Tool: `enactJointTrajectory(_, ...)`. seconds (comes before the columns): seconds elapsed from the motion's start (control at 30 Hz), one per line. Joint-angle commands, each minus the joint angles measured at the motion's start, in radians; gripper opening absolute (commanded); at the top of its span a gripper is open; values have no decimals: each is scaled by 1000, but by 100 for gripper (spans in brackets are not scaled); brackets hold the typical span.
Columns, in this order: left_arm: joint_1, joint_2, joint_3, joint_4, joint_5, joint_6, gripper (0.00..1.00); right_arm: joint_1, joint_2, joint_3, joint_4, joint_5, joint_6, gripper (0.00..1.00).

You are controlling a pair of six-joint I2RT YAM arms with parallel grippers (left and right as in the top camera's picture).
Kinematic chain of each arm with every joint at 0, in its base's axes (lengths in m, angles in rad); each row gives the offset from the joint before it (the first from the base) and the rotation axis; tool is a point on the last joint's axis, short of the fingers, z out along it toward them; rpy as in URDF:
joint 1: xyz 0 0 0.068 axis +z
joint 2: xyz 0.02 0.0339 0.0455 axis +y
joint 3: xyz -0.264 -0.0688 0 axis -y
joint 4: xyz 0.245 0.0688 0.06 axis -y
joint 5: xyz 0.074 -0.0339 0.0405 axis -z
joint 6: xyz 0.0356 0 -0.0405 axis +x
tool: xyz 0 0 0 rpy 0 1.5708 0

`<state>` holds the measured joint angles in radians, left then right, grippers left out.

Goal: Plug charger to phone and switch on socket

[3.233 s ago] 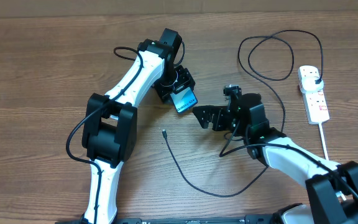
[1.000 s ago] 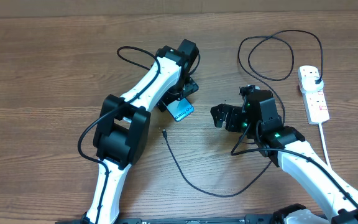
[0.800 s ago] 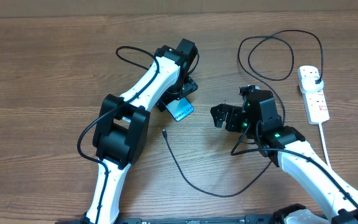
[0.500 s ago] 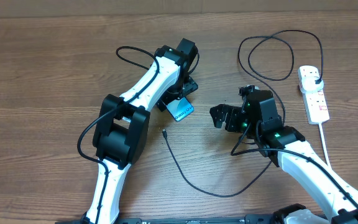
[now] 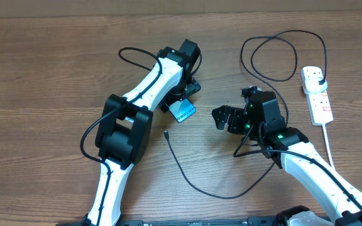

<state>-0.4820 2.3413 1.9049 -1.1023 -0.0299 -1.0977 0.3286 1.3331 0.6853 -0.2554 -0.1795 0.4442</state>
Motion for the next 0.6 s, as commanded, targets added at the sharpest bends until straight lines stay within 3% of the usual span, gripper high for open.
enactJointTrajectory(0.0,3,51,0,-13,8,-18,100,-4,-14,23,-3,-5,-8,100)
enactJointTrajectory(0.57,-3,100,0,-18,7,-17,100,-4,-14,23,-16,-5,-8,100)
